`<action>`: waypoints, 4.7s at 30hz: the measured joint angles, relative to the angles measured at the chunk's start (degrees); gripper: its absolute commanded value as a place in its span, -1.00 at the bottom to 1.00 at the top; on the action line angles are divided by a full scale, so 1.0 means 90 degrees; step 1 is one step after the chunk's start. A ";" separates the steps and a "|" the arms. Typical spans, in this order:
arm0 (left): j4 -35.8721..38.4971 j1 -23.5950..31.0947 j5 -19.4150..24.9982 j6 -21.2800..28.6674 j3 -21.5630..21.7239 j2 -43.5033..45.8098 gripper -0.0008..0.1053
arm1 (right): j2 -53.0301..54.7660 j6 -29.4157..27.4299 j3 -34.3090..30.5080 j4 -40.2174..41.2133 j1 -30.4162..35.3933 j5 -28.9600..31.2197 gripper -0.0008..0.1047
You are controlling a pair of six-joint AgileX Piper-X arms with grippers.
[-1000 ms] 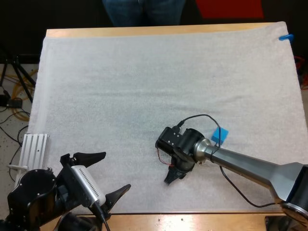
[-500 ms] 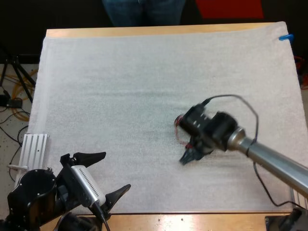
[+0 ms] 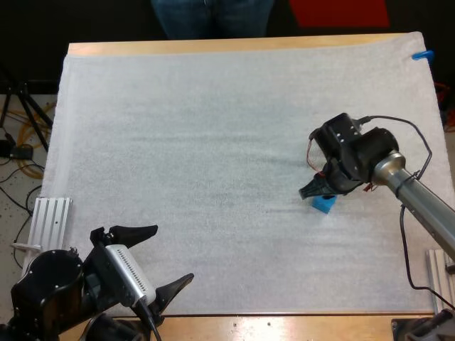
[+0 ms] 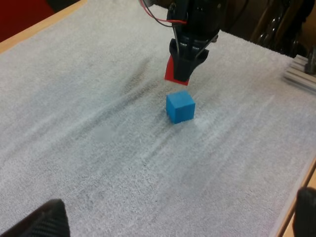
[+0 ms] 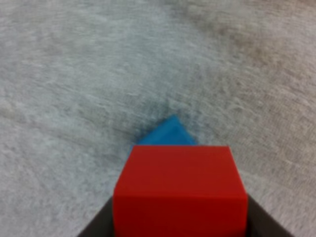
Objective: Stack red cube on blue cube
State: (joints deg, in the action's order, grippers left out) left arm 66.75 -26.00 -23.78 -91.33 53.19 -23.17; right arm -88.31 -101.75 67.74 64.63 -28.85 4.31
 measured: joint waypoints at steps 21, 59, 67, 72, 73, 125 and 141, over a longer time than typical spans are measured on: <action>0.0000 0.0000 0.0000 0.0000 0.0000 0.0000 0.65 | -0.0668 -0.0063 0.0000 -0.0088 0.0005 -0.0031 -0.49; -0.0316 0.0086 0.0409 0.0000 0.0017 -0.0440 0.65 | 0.1419 0.0263 0.0274 -0.0296 0.0328 -0.0002 0.14; -0.0858 0.1163 0.0580 0.0000 0.0017 -0.1241 0.65 | 0.1410 -0.0001 0.0272 -0.0401 0.1721 -0.0139 0.14; -0.1153 0.2296 0.0460 0.0017 0.0017 -0.1324 0.65 | 0.1661 -0.0121 0.0272 -0.0401 0.2525 -0.0172 0.14; -0.1179 0.2554 0.0392 0.0017 0.0017 -0.1324 0.65 | 0.1775 -0.0151 0.0272 -0.0401 0.2679 -0.0170 0.14; 0.1297 0.3194 -0.0202 0.0384 -0.0662 0.2673 0.65 | 0.9900 -0.0017 -0.2970 0.0406 0.2876 0.0811 0.14; -0.0405 0.3194 0.0090 0.0381 -0.1566 0.2661 0.65 | 0.9900 -0.0301 -0.3469 -0.0701 0.2876 0.0136 0.14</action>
State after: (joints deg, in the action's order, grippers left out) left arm 63.11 2.75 -22.97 -87.90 39.09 0.78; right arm 0.78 -104.46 36.52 58.33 -2.97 5.53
